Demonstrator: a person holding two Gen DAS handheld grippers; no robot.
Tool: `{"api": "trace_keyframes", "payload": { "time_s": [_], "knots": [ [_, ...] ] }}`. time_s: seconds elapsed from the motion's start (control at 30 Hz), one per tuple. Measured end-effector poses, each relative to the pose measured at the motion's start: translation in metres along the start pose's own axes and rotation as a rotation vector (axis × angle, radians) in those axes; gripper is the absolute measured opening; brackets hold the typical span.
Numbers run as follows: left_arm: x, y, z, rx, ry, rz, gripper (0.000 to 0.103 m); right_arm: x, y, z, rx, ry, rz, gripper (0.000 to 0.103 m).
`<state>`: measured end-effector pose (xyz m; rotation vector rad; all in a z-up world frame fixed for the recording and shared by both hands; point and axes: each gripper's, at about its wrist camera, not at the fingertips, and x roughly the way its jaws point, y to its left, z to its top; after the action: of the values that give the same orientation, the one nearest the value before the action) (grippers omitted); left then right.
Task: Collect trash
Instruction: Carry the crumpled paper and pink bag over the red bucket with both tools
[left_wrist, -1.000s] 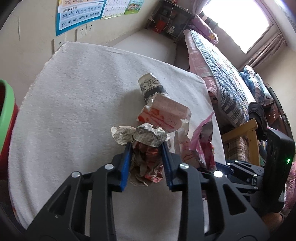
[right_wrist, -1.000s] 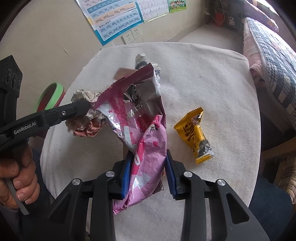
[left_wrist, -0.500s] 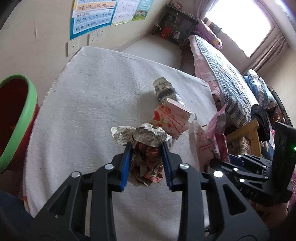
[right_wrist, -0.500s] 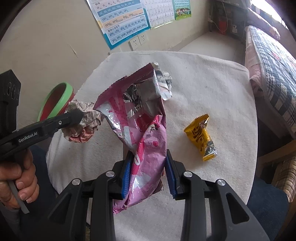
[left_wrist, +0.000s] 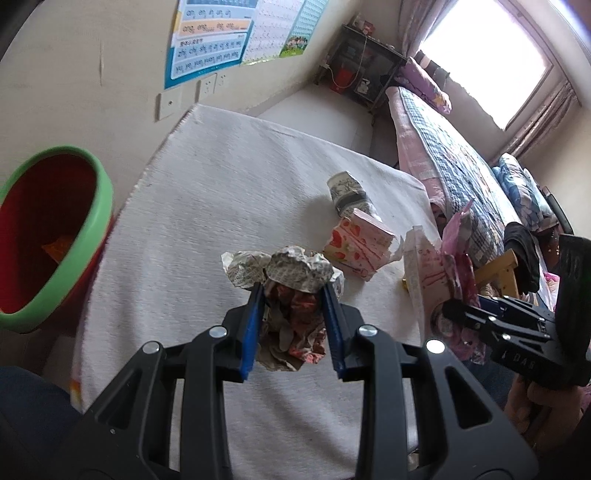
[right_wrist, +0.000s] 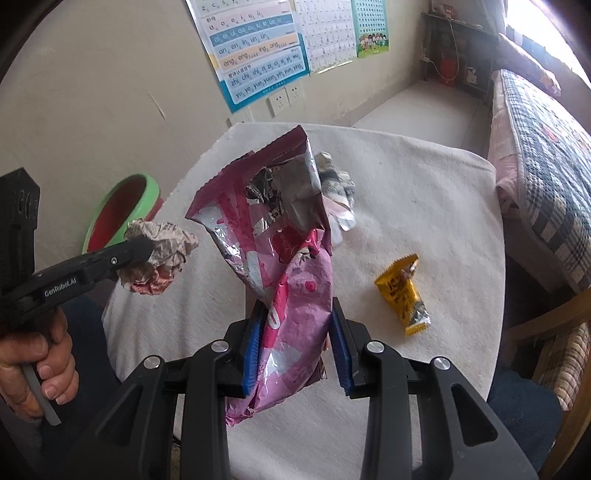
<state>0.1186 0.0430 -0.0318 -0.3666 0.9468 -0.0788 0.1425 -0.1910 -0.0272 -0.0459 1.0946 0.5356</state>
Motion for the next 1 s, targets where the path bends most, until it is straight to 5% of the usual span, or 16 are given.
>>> {"api": "trace_keyframes", "payload": {
  "time_s": [0.7, 1.0],
  "knots": [
    [-0.063, 0.078, 0.004, -0.073, -0.08, 0.128, 0.03, 0.026, 0.122, 0.002, -0.214, -0.042, 0.026, 0.032],
    [-0.07, 0.087, 0.001, -0.079, -0.086, 0.145, 0.03, 0.024, 0.152, -0.017, -0.387, -0.113, -0.102, 0.032]
  ]
}}
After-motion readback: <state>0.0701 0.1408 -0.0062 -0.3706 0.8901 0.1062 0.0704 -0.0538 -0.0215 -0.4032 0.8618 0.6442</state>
